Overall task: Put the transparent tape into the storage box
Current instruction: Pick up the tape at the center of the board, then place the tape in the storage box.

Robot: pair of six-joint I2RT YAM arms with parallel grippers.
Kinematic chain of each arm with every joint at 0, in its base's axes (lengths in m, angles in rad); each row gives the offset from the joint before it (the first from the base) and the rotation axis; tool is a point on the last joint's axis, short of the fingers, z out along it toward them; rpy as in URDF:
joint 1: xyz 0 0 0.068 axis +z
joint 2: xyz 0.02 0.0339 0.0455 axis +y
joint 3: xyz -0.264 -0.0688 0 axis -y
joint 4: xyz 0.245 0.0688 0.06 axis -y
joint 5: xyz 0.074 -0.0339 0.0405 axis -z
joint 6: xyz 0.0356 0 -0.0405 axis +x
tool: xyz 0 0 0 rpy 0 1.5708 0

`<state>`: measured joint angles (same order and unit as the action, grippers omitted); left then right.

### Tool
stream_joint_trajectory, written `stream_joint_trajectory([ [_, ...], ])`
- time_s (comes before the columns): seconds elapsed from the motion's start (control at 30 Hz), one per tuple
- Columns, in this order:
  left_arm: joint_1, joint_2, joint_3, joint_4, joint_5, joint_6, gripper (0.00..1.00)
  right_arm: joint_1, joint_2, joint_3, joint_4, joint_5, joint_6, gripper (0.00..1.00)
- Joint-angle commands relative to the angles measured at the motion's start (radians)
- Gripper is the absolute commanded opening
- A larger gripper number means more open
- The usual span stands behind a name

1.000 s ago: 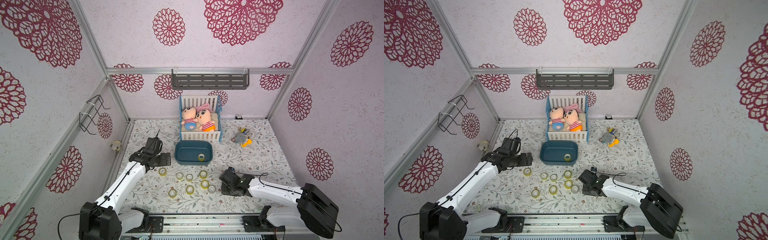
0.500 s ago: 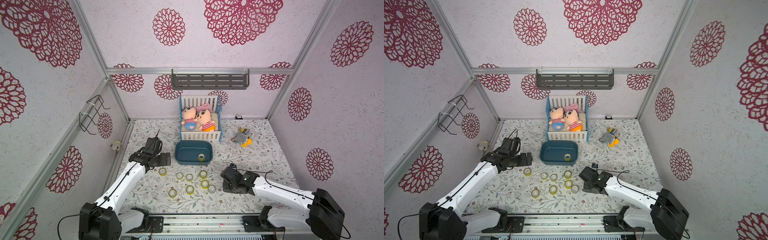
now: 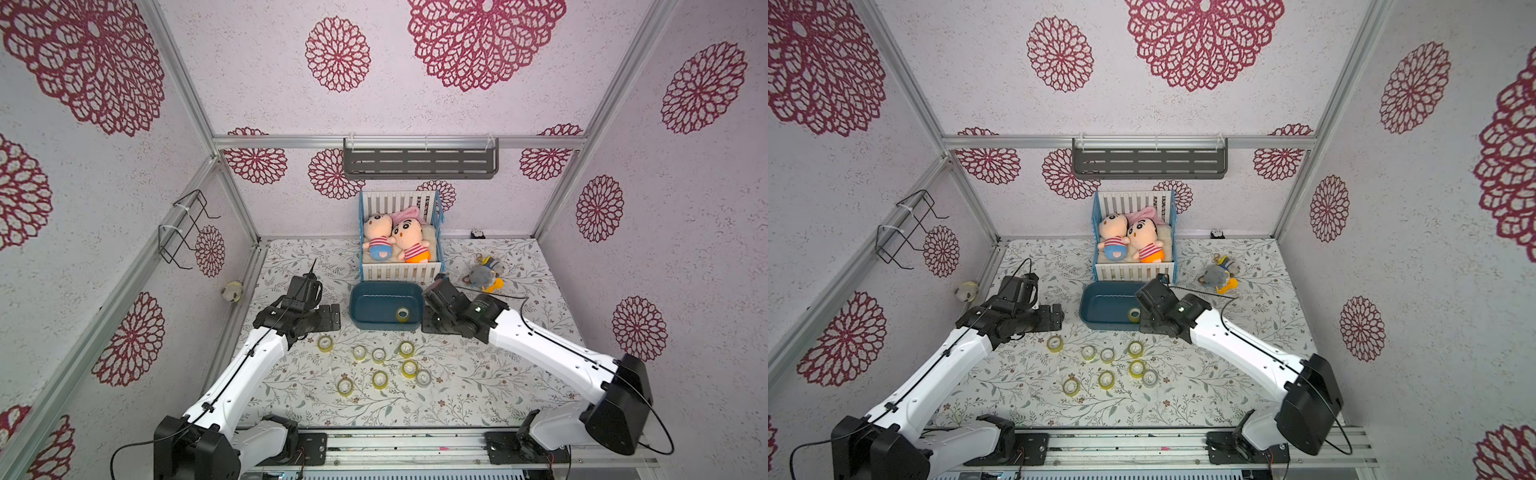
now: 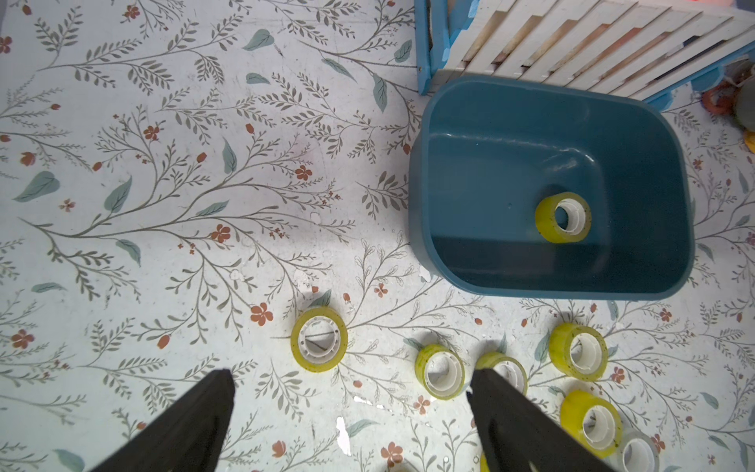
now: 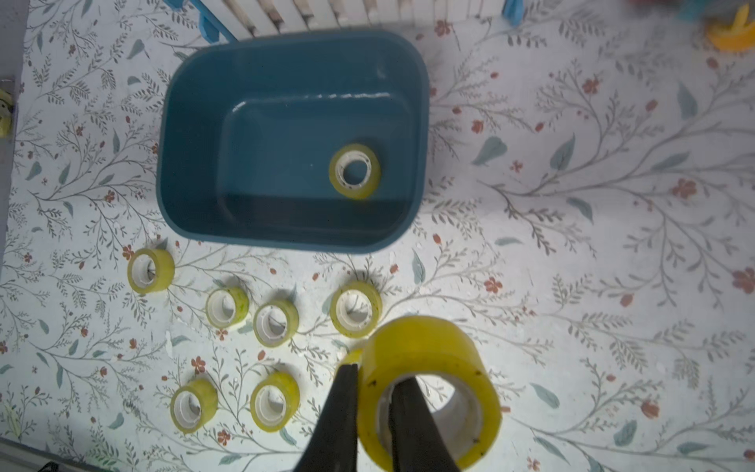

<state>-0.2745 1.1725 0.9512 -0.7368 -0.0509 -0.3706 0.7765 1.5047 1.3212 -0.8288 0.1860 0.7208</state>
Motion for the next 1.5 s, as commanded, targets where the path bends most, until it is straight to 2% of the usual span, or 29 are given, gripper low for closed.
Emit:
stream_joint_trajectory([
  [0.0,-0.008,-0.019,0.040,0.053,0.029,0.009,0.97,-0.014,0.107,0.115,0.047,-0.010,-0.099,0.07],
  [0.17,-0.007,0.007,0.066,0.109,0.026,0.025,0.97,-0.028,0.302,0.256,0.127,-0.078,-0.127,0.06],
  [0.4,0.016,0.041,0.071,0.089,-0.178,-0.013,0.97,-0.025,0.597,0.531,0.083,-0.129,-0.151,0.05],
  [0.53,0.029,0.036,0.063,0.101,-0.175,-0.022,0.97,-0.020,0.709,0.623,0.049,-0.134,-0.161,0.06],
  [0.6,0.029,0.035,0.059,0.103,-0.168,-0.023,0.97,-0.015,0.738,0.645,0.043,-0.134,-0.162,0.15],
  [0.7,0.028,0.036,0.057,0.105,-0.161,-0.022,0.97,-0.010,0.771,0.680,0.032,-0.132,-0.165,0.53],
  [0.77,0.028,0.037,0.057,0.107,-0.160,-0.022,0.97,-0.010,0.785,0.704,0.020,-0.131,-0.168,0.63],
  [0.9,0.028,0.038,0.057,0.105,-0.159,-0.021,0.97,-0.011,0.787,0.747,0.003,-0.124,-0.173,0.73],
  [1.07,0.029,0.028,0.054,0.103,-0.161,-0.022,0.97,-0.013,0.736,0.810,-0.035,-0.092,-0.179,0.77],
  [1.2,0.029,0.001,0.048,0.102,-0.140,-0.008,0.97,-0.015,0.638,0.774,-0.027,-0.061,-0.186,0.79],
  [1.33,0.031,-0.019,0.067,0.029,-0.115,0.012,0.97,-0.021,0.500,0.628,0.029,-0.050,-0.177,0.78],
  [1.47,0.032,-0.083,0.023,0.007,-0.104,-0.006,0.97,-0.042,0.278,0.363,0.178,-0.087,-0.138,0.78],
])
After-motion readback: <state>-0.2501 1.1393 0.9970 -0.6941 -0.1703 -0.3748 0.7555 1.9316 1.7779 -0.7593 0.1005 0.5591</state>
